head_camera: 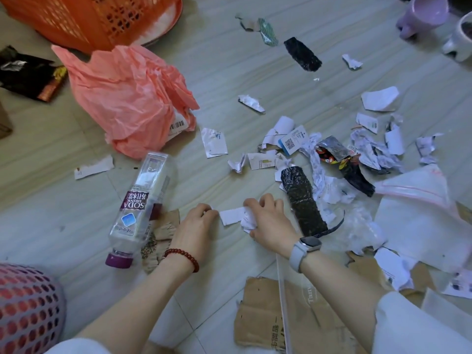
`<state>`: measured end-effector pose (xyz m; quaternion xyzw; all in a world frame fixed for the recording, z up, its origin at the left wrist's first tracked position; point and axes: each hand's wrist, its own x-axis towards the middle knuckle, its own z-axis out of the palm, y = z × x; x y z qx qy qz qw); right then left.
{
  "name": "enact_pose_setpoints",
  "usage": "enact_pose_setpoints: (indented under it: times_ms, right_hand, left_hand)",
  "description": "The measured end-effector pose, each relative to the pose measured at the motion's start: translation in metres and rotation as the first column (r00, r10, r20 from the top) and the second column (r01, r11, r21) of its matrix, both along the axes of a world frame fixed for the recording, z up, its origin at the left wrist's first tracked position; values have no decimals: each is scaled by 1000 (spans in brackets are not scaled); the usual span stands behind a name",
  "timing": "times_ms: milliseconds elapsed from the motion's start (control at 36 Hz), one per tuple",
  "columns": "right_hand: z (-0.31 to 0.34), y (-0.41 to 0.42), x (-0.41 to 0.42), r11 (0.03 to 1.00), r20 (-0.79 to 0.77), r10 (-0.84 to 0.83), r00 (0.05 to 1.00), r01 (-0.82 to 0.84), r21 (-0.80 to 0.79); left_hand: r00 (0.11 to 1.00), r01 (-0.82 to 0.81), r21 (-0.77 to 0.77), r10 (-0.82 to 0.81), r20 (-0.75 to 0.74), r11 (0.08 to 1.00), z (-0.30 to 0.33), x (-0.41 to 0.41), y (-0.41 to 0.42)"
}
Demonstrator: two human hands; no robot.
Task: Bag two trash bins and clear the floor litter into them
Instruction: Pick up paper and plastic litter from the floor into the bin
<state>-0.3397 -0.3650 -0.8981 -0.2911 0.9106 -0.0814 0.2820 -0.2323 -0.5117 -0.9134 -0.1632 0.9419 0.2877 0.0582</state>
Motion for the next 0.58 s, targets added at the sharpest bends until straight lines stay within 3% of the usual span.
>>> enact_pose_setpoints:
  times_ms: [278, 472, 528, 583]
  right_hand:
    - [-4, -1, 2, 998, -9, 54, 998, -54, 16]
    - [-8, 10, 12, 982, -66, 182, 981, -185, -33]
    - [-4, 11, 8, 979, -29, 57, 998, -62, -193]
    - [8, 10, -2, 911, 76, -171, 982, 187, -367]
  left_hand:
    - [994, -105, 58, 105, 5, 993, -1, 2, 4]
    - [982, -191, 137, 190, 17, 972, -1, -1, 6]
    - [960, -278, 184, 277, 28, 943, 3, -4, 8]
    - [939, -342, 189, 341, 38, 921, 7, -9, 9]
